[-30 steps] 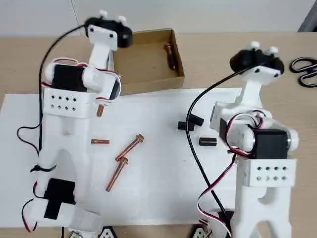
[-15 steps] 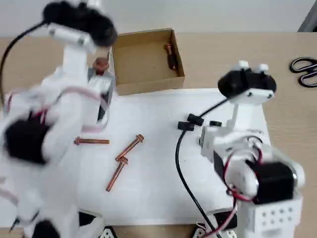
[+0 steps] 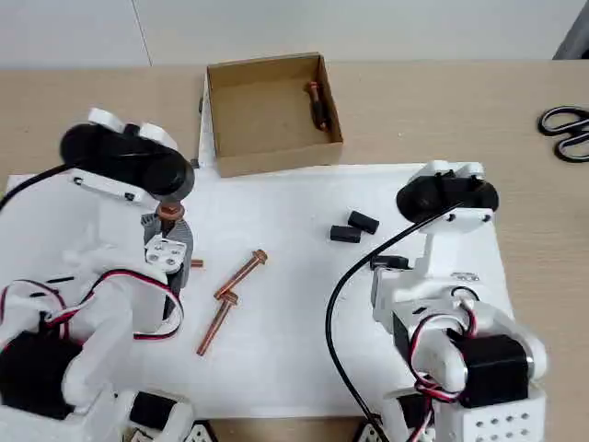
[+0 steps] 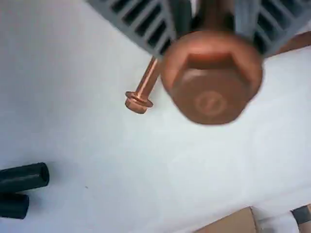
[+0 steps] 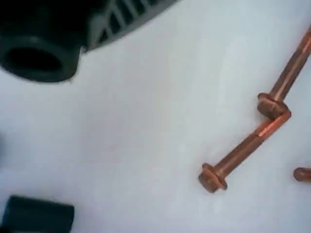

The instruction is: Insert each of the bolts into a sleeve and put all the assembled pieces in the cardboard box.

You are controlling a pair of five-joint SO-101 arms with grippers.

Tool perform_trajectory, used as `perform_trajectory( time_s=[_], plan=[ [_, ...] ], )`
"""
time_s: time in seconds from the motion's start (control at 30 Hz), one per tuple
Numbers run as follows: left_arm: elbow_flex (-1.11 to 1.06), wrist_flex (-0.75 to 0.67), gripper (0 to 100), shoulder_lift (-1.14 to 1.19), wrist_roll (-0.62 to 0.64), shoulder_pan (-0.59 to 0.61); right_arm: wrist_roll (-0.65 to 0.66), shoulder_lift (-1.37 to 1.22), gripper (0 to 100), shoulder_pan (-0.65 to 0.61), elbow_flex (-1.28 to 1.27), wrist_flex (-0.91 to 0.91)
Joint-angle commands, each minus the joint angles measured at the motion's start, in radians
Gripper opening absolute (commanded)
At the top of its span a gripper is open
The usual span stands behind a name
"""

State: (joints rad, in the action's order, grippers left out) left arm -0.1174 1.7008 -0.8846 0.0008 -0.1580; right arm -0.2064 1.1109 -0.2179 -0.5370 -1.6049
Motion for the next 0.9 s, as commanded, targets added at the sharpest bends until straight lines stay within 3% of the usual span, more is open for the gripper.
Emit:
perform_trajectory(
  time_s=[0.0,0.17,0.5,0.63,0.87],
  plan=[
    [-0.015,-0.106,1,-0.046,0.002,0.006,0.038,0.041,0.3,-0.005,-0.026,0.068],
    [-0.153,-0.308,1,-0.198,0.003,-0.002,0.072,0.13,0.3,-0.004,-0.12,0.07],
    [-0.759,-0.709,1,-0.769,0.015,-0.003,0.178,0.357,0.3,-0.062,-0.35,0.186],
    [-0.905,-0.733,1,-0.937,0.155,-0.008,0.184,0.414,0.3,-0.163,-0.442,0.265],
    [-0.932,-0.735,1,-0.924,0.465,-0.126,0.184,0.469,0.3,-0.282,-0.582,0.43]
  ],
)
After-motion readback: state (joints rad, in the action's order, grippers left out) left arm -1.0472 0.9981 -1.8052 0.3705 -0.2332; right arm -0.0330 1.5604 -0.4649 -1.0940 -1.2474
